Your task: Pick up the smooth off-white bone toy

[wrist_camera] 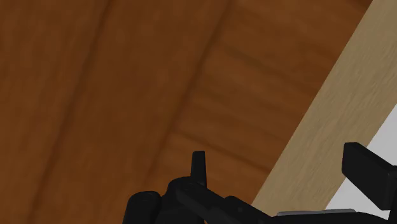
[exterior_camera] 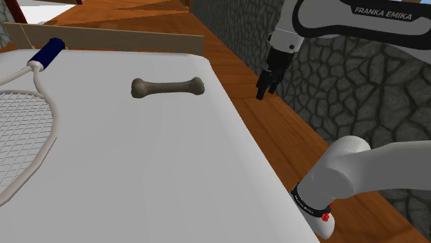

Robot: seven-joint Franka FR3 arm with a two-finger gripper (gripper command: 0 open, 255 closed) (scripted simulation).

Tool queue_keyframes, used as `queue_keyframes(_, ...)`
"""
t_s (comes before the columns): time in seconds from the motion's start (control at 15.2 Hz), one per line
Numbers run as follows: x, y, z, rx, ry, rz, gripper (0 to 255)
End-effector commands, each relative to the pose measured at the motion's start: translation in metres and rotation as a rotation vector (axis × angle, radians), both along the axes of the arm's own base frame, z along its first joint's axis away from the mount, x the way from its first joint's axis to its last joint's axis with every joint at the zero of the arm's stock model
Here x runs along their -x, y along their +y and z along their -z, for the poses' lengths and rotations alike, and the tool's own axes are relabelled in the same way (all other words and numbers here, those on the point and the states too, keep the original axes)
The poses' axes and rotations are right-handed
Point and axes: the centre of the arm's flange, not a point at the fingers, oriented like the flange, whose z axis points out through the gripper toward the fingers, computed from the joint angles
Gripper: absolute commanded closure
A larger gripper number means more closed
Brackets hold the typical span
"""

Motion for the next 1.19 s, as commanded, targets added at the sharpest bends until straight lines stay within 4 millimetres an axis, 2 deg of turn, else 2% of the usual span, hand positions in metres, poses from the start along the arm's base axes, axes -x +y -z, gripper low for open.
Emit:
queue_keyframes(0.0,0.000,0.000,0.000,0.000,0.000,0.000,0)
queue_keyframes(0.59,-0.088,0.082,-0.030,0.020,-0.004,-0.347,0)
queue_keyframes(1.12,-0.138,0.177,-0.054,0.037,-0.008,-0.655,0)
